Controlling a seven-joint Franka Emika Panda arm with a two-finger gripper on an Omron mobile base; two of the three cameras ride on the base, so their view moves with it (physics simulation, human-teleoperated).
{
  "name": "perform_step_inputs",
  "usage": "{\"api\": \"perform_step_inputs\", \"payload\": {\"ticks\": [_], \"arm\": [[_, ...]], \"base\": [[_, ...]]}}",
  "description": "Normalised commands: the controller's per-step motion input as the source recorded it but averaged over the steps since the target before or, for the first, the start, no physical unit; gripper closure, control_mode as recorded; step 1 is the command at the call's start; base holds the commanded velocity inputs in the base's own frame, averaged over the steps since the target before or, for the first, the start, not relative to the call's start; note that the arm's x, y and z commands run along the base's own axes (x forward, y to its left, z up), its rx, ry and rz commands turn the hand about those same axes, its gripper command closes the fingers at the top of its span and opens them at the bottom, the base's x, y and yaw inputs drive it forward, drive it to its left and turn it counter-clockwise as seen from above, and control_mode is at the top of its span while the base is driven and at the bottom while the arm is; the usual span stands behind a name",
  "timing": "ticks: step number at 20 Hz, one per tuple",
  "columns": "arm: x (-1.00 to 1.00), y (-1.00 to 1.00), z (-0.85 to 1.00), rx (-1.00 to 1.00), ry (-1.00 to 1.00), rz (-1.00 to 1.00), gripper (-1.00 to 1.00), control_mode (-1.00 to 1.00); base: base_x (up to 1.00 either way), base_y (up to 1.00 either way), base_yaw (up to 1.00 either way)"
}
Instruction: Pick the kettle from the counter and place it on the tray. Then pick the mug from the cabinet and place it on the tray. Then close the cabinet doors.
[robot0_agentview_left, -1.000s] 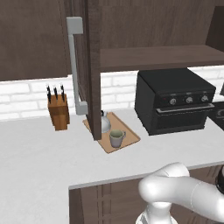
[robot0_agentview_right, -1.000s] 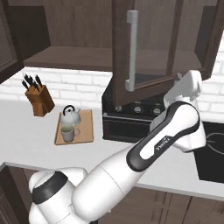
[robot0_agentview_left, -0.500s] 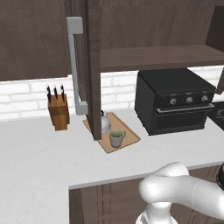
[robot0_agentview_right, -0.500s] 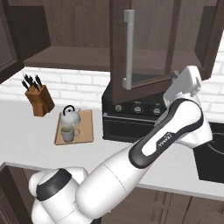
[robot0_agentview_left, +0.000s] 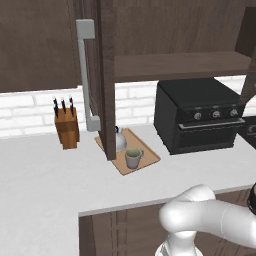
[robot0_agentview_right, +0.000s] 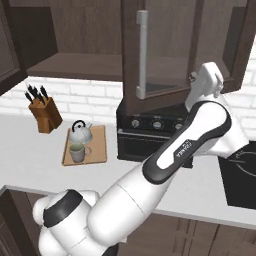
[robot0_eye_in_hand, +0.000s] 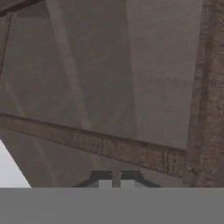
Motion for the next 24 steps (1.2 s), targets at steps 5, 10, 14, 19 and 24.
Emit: {"api": "perform_step_inputs", "payload": {"ticks": [5, 10, 14, 19, 24], "arm": [[0.00, 1.00, 0.81, -0.18, 0.00, 0.00, 1.00, -1.00], [0.11, 1.00, 0.42, -0.25, 0.02, -0.01, 1.00, -1.00], [0.37, 1.00, -0.06, -0.32, 0.08, -0.12, 1.00, -1.00], [0.67, 0.99, -0.16, -0.21, 0.07, -0.21, 1.00, -1.00], [0.63, 0.85, -0.12, -0.04, 0.00, -0.24, 1.00, -1.00]], "base": [[0.00, 0.00, 0.00], [0.00, 0.00, 0.00], [0.00, 0.00, 0.00], [0.00, 0.00, 0.00], [0.00, 0.00, 0.00]]}}
